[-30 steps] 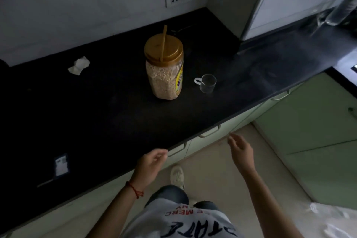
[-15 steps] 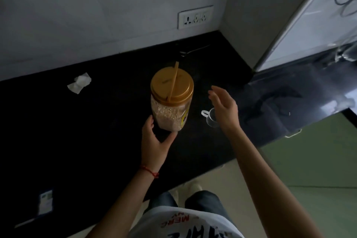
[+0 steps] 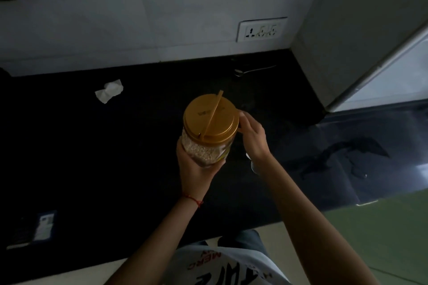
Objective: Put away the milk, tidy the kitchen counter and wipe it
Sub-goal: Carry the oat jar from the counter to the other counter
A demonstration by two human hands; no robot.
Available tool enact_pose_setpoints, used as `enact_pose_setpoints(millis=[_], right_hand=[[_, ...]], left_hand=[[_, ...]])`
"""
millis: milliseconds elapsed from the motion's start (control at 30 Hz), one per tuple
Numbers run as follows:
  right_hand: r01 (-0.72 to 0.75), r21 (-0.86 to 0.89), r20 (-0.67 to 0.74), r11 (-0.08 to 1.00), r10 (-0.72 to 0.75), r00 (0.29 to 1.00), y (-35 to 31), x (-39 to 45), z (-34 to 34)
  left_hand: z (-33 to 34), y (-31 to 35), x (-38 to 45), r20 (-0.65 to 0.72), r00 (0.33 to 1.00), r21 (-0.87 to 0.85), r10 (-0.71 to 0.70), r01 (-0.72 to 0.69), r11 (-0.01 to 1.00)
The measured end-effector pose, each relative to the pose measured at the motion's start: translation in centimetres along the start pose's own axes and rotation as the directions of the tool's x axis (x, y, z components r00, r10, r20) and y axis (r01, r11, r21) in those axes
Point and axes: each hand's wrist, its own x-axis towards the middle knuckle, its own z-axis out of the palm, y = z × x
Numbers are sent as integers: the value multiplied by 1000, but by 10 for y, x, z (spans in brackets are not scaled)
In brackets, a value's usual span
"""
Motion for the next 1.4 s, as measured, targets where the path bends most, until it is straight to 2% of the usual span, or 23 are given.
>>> enact_pose_setpoints(millis=[300,500,700,867,1033,1400], right_hand=[[60,37,102,998,-64,993,9,2,-10],[42,103,270,994,-69,960,9,6,-12],[58,175,352,983,-118,929,3,-5,-6],[78,195,479,978,-164,863,-14,-16,9],[-113,229,682,967,-77,727,-21,-34,41],[-104,71,842,992,-3,539,-9,-158,166]], left_hand=[[-26,-7,11,24,1000,102,-10,8,995],[-44,8,17,11,989,-130,-150,150,980],[-57,26,-7,-46,982,-272,-185,166,948],[-68,31,-36,-169,949,-394,-268,184,900],[-89,27,-71,-261,898,-507,-355,185,842],[-212,-16,-201,-458,783,-500,-422,166,850]])
